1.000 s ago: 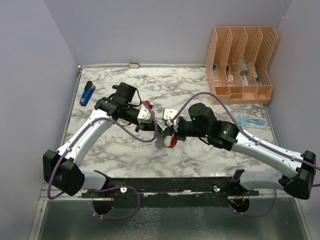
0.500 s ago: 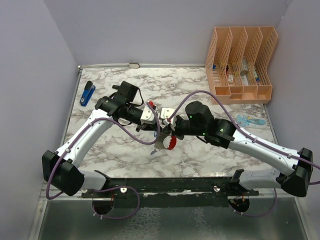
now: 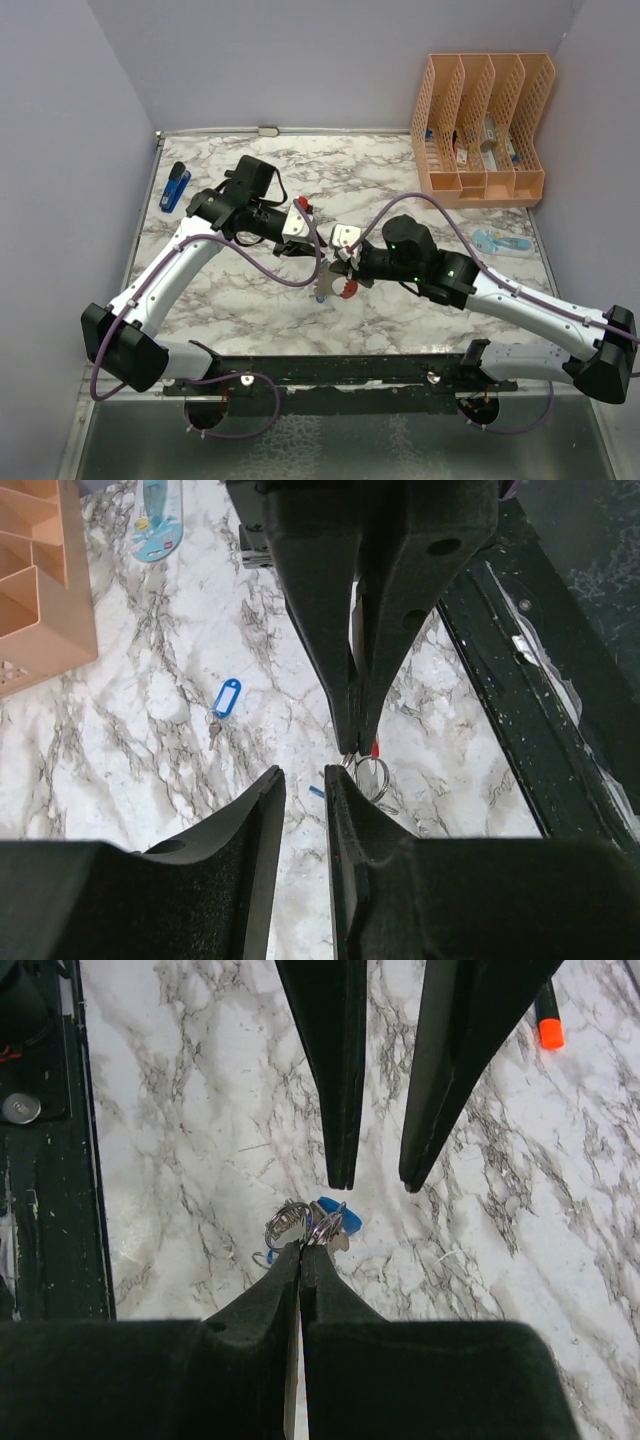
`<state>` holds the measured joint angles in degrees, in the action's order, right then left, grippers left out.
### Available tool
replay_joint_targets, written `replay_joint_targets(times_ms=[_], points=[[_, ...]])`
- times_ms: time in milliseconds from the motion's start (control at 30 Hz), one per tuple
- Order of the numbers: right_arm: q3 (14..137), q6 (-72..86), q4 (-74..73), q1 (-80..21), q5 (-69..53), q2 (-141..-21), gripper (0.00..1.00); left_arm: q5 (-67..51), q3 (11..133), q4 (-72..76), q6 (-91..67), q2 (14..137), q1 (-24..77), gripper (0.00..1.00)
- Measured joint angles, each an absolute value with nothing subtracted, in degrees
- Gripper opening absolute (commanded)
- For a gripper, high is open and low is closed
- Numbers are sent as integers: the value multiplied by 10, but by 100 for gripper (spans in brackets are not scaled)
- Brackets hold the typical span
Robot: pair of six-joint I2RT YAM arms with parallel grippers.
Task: Put the keys on the keyring
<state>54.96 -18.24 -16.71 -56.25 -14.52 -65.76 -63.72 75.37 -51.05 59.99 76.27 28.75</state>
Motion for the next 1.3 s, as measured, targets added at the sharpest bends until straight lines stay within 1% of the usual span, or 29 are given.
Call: replay_joint_targets(times_ms=[300, 500, 633, 767, 1267, 1300], points=[[530, -178, -124, -562, -140, -608, 1, -636, 752, -498, 599, 762, 288, 27], [530, -178, -121, -562, -140, -603, 1, -636, 734, -483, 599, 762, 287, 27], [530, -176, -119, -562, -139, -603, 1, -636, 734, -477, 599, 762, 288, 16], [530, -175, -110, -562, -137, -602, 1, -637, 734, -474, 600, 762, 287, 0], [494, -124, -55, -562, -114, -581, 1, -623, 721, -468, 617, 761, 288, 0], [491, -120, -50, -562, -112, -580, 1, -623, 721, -469, 620, 760, 287, 6]])
